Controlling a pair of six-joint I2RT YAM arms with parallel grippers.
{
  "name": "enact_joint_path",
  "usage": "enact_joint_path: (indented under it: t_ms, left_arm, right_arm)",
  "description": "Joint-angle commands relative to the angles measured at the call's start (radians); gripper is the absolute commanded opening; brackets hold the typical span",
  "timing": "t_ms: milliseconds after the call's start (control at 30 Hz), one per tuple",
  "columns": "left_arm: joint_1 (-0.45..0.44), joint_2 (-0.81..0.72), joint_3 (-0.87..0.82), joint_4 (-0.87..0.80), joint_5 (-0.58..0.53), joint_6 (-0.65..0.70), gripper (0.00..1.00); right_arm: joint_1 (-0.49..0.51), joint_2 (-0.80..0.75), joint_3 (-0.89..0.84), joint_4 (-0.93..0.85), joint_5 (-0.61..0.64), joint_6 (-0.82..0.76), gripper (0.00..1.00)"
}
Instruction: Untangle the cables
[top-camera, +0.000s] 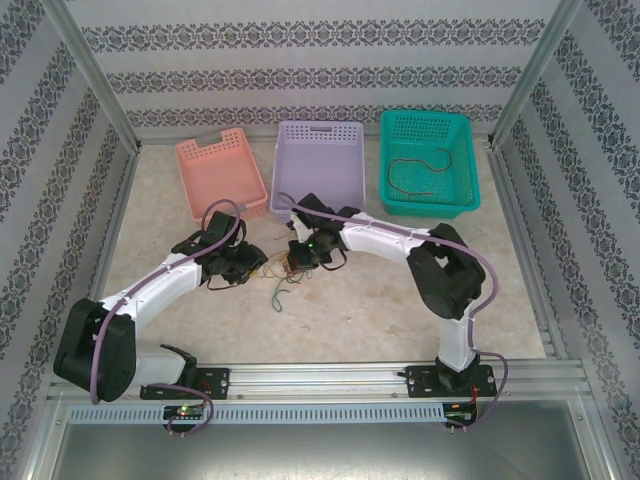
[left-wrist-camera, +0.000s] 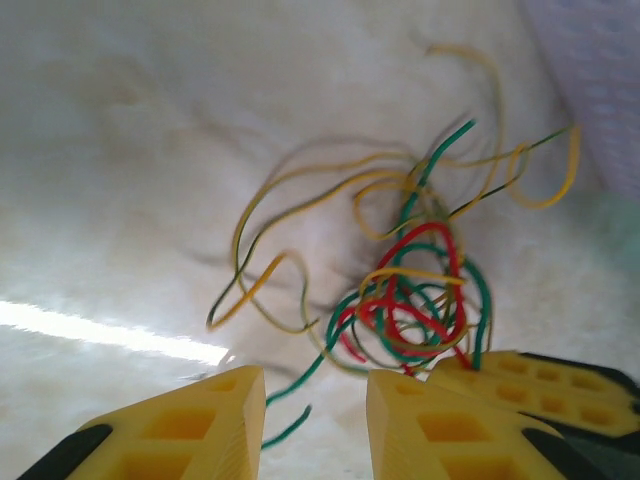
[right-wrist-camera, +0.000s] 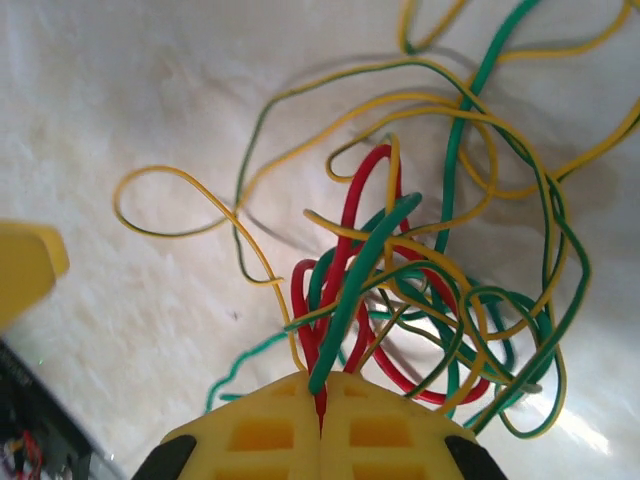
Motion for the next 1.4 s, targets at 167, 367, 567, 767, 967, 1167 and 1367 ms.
enact_joint_path:
  t_ms: [167, 367, 567, 767, 967, 1167, 1367]
  left_arm:
    - [-0.021, 0.057, 0.020, 0.212, 0.107, -0.250, 0.28]
    - [-0.100, 0.074, 0.048, 0.197, 0.057, -0.509, 0.31]
    - [-0.144, 0.083, 0.105, 0.114, -0.002, -0.564, 0.39]
    - [-0.153, 0.116, 0.103, 0.167, 0.000, -0.590, 0.48]
    - [-0.155, 0.163, 0.106, 0.163, -0.024, -0.568, 0.41]
    - [-0.137, 0.202, 0.143, 0.079, -0.098, -0.455, 0.10]
    - [-0.081, 0.120, 0.111, 0.002, -0.183, -0.378, 0.00]
  right_arm:
    - [-0.060, -0.159, -0.142, 0.135, -0.183, -0.105, 0.00]
    - [-0.063, -0.224, -0.197, 0.193, -0.165, -0.111, 0.00]
    - [-0.060, -0.252, -0.231, 0.230, -0.164, -0.104, 0.00]
    - [-0.049, -0.268, -0.240, 0.247, -0.187, -0.104, 0.00]
    - [-0.045, -0.306, -0.255, 0.281, -0.218, -0.092, 0.00]
    - [-0.062, -0.373, -0.279, 0.266, -0.225, -0.102, 0.00]
    - [-0.127, -0.471, -0.337, 0.235, -0.210, -0.092, 0.00]
